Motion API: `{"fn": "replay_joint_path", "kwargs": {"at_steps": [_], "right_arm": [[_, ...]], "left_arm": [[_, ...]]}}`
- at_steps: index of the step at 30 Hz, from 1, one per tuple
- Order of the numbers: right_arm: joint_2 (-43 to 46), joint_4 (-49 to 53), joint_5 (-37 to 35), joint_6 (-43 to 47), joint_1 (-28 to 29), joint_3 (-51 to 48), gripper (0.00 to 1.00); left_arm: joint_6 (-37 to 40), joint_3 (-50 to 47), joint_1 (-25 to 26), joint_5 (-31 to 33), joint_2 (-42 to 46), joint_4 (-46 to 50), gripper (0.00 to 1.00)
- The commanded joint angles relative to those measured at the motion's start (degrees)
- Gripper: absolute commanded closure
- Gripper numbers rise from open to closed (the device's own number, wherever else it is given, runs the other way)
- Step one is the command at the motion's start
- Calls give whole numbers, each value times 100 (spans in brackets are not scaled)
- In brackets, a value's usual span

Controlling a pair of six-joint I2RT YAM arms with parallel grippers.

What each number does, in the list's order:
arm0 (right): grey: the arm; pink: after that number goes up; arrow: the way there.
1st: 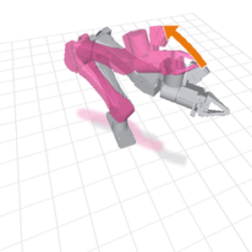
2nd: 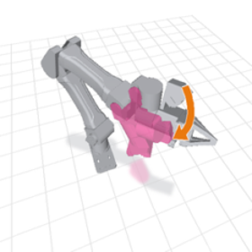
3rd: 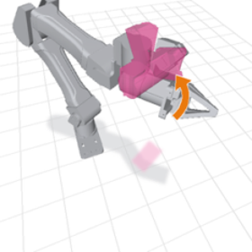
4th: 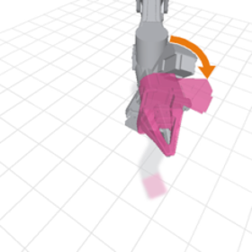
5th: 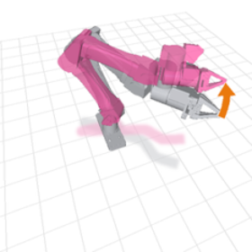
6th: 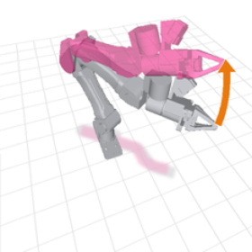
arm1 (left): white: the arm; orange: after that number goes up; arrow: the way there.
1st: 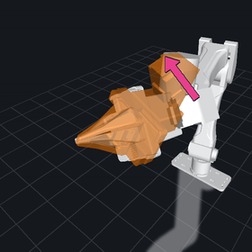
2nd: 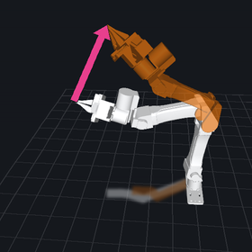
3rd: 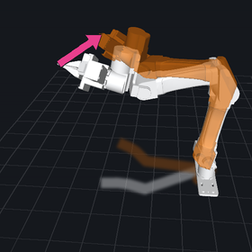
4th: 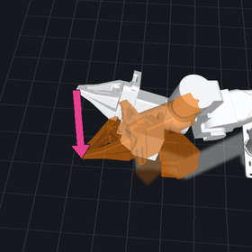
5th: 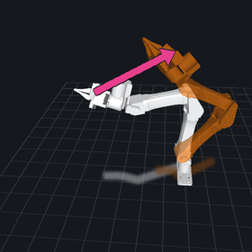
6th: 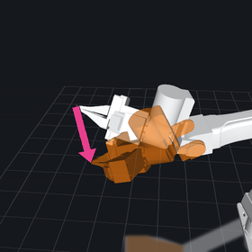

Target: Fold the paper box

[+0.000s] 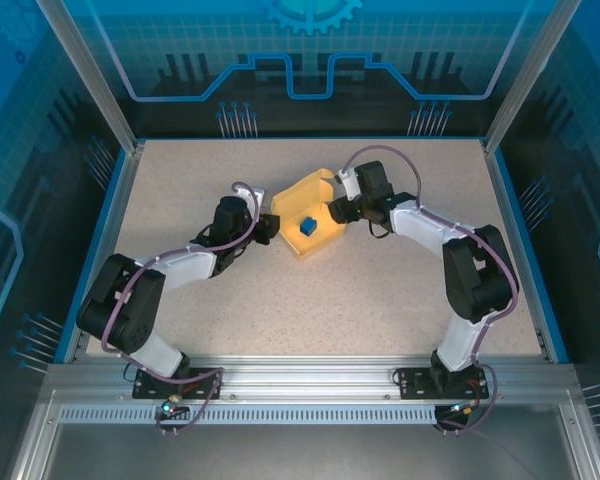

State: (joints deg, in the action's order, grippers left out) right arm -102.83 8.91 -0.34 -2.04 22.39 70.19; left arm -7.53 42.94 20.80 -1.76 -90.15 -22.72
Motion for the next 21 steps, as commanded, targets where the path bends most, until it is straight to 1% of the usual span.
{"fn": "replay_joint_path", "kwargs": {"at_steps": [1, 5, 9, 16, 21], "right_arm": [[-237, 165, 507, -554, -188, 87, 39], [-491, 79, 996, -847, -253, 81, 38], [-702, 20, 1325, -1001, -253, 93, 38], [-684, -100, 1579, -1112, -199, -130, 39], [-455, -253, 1670, -1200, 10, -501, 40]], "left_arm": [[-87, 43, 21, -65, 207, -22, 58], [-116, -18, 23, -69, 251, -72, 54], [-160, -101, 21, -104, 302, -126, 51], [-135, -248, 20, -54, 415, -179, 47], [-32, -380, -1, 70, 451, -226, 43]]}}
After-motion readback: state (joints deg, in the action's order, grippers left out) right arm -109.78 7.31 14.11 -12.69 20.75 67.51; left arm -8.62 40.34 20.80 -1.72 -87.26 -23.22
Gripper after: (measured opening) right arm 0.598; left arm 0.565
